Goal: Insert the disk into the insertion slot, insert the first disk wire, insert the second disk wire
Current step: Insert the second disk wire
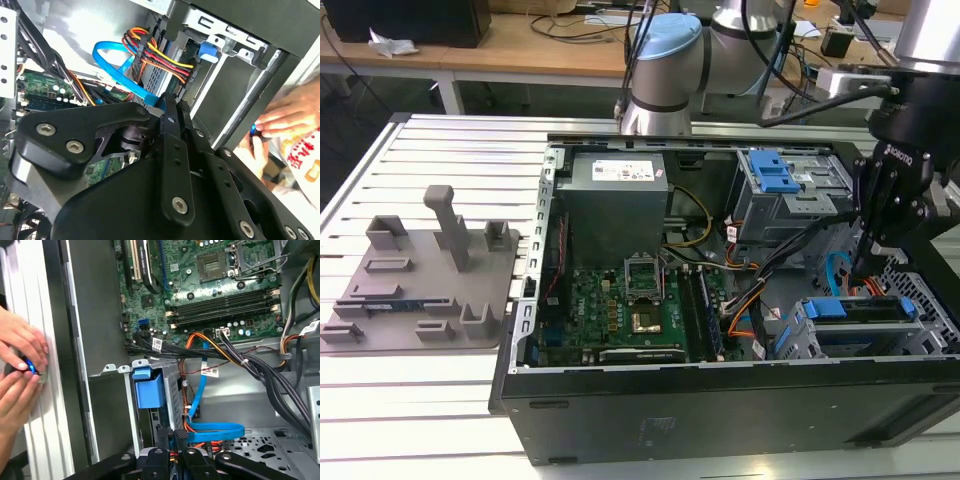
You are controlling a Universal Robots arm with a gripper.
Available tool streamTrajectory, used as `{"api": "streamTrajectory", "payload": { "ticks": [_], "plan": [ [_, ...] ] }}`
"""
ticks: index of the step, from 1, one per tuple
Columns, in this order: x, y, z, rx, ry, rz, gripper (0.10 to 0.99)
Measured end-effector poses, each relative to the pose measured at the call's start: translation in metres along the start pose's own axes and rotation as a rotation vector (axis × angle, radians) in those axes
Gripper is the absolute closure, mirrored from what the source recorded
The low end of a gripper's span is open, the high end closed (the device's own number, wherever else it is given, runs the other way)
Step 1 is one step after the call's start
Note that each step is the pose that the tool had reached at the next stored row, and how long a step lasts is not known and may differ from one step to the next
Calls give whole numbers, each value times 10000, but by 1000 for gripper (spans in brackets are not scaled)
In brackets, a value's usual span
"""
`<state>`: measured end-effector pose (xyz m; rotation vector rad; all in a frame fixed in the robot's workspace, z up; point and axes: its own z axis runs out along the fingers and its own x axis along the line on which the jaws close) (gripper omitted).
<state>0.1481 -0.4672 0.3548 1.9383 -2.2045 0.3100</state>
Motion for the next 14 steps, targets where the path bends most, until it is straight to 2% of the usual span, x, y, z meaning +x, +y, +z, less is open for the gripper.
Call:
{"api": "streamTrajectory", "payload": {
  "ticks": [2, 3, 4, 6, 10, 11, 12, 13, 14],
  "plan": [
    [43, -6, 13, -26, -247, 0, 925],
    [95, -12, 28, -48, -494, 2, 925],
    [123, -17, 37, -63, -638, -4, 925],
    [136, -24, 41, -16, -728, -236, 925],
    [135, -24, 61, 163, -749, -950, 925],
    [140, -25, 66, 179, -749, -1012, 925],
    [168, -28, 83, 182, -802, -1034, 925],
    [216, -34, 102, 175, -958, -1033, 925],
    [240, -37, 111, 172, -1072, -1030, 925]
  ]
}}
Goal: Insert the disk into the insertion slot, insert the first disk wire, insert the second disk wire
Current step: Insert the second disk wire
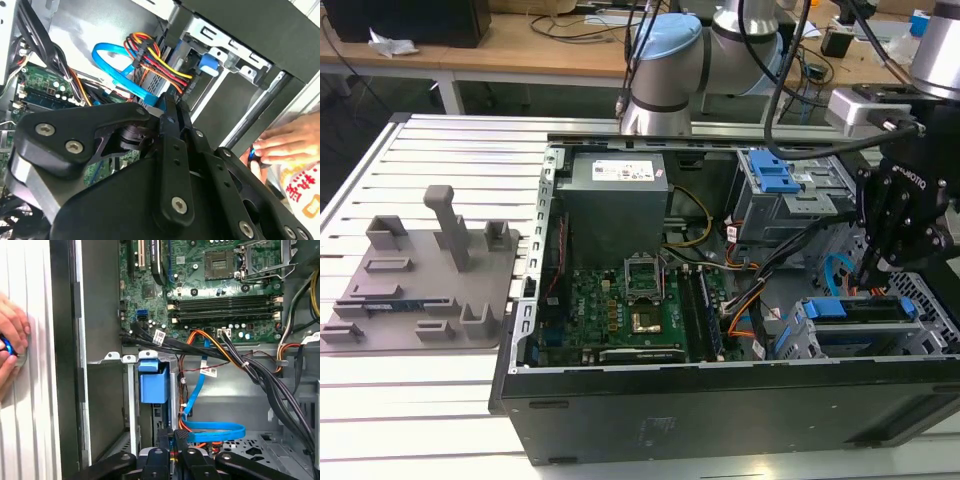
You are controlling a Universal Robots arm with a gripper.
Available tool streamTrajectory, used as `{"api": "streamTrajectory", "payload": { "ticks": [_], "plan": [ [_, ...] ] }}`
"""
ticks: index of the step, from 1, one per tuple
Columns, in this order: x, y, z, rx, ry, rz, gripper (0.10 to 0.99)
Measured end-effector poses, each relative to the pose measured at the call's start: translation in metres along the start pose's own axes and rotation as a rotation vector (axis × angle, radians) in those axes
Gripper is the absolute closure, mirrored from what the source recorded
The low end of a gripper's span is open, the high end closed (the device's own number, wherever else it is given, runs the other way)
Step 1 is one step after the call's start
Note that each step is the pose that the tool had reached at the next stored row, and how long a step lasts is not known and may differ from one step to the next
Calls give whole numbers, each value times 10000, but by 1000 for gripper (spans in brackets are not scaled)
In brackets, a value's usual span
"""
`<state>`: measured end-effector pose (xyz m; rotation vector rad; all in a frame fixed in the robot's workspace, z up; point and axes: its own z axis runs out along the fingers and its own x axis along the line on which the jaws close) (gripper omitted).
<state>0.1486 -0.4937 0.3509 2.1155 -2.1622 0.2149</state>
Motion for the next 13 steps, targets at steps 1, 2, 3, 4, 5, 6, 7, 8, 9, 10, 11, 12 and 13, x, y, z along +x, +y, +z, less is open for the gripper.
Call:
{"api": "streamTrajectory", "payload": {
  "ticks": [1, 2, 3, 4, 5, 6, 7, 8, 9, 10, 11, 12, 13],
  "plan": [
    [22, 0, 5, 2, -107, 3, 925],
    [60, 0, 12, 1, -279, 8, 925],
    [107, 1, 23, -2, -526, 13, 925],
    [113, 1, 25, -3, -565, 14, 925],
    [115, 0, 25, -2, -573, 14, 925],
    [129, 1, 28, -4, -602, 15, 925],
    [167, 0, 34, -5, -665, 16, 925],
    [206, 0, 43, -7, -765, 19, 925],
    [206, 0, 43, -8, -765, 19, 925],
    [206, 0, 43, -7, -764, 18, 925],
    [206, 0, 44, -7, -765, 18, 925],
    [206, 0, 44, -8, -765, 19, 925],
    [207, 0, 45, -7, -770, 19, 925]
  ]
}}
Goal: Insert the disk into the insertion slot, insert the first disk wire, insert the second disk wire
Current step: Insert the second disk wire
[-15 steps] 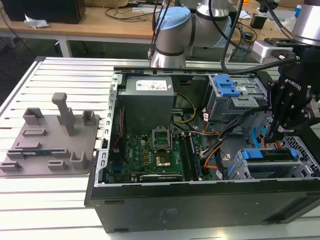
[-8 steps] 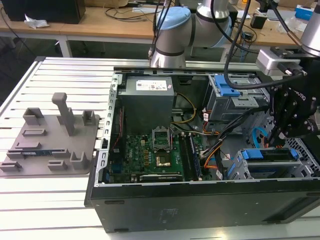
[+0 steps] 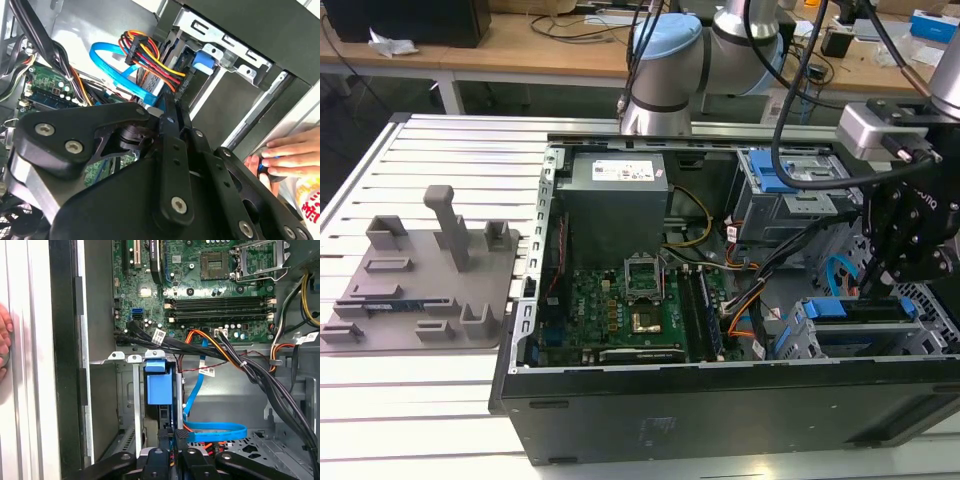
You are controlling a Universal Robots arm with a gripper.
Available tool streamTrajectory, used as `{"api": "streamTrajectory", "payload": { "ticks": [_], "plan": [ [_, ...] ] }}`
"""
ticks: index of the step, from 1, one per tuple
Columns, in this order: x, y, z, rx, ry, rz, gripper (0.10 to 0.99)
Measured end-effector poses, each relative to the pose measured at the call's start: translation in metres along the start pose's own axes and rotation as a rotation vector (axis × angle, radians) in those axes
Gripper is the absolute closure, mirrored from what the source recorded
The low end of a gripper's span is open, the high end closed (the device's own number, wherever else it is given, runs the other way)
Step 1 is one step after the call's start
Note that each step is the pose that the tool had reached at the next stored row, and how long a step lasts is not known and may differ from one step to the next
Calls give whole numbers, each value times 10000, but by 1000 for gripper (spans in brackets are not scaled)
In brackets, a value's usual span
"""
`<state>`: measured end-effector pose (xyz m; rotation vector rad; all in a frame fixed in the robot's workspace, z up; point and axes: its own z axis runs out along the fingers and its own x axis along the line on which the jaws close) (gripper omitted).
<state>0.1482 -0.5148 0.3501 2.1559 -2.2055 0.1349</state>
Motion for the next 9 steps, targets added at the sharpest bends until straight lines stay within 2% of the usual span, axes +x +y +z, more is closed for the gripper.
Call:
{"api": "streamTrajectory", "payload": {
  "ticks": [3, 5, 6, 7, 9],
  "plan": [
    [3, 0, 5, -1, -21, 7, 925],
    [11, 0, 11, -3, -74, 12, 925],
    [20, 0, 13, -5, -143, 18, 925],
    [32, 1, 17, -9, -276, 27, 925],
    [45, 3, 20, -13, -416, 35, 925]
  ]
}}
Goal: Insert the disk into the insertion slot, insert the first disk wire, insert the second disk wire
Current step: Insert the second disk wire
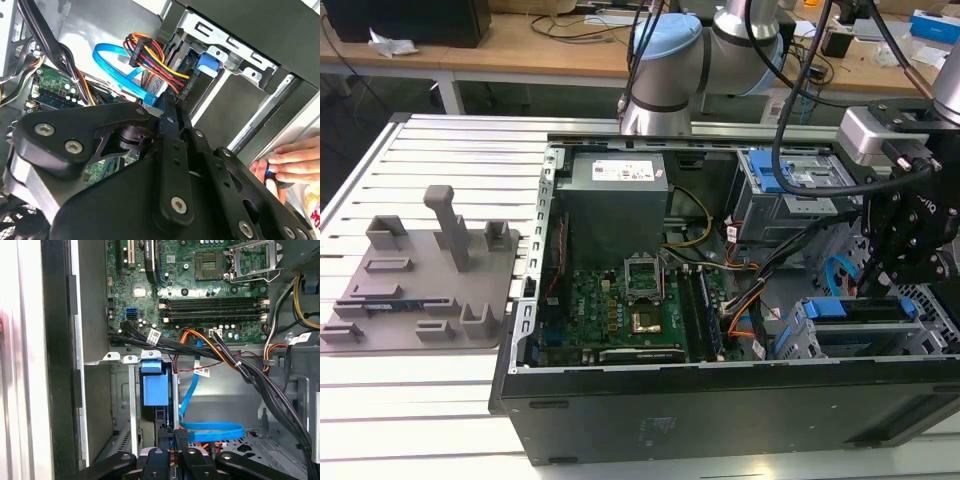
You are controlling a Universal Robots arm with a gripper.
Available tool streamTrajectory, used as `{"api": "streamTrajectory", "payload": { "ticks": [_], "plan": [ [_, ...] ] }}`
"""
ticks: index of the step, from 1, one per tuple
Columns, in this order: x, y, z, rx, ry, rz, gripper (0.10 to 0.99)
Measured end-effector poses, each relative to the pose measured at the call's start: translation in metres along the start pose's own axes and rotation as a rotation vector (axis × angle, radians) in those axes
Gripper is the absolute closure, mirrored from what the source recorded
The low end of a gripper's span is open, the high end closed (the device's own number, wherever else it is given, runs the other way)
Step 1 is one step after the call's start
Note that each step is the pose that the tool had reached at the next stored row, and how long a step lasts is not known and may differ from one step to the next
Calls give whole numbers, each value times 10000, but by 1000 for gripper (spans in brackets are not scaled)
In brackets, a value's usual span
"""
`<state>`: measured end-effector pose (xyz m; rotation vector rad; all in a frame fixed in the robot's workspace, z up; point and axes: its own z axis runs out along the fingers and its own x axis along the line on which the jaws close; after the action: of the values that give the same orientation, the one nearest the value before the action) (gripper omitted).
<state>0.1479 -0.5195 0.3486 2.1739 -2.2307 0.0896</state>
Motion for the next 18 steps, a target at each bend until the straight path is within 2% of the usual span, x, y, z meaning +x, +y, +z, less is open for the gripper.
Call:
{"api": "streamTrajectory", "payload": {
  "ticks": [18],
  "plan": [
    [45, -6, 20, 0, 1, 2, 925]
  ]
}}
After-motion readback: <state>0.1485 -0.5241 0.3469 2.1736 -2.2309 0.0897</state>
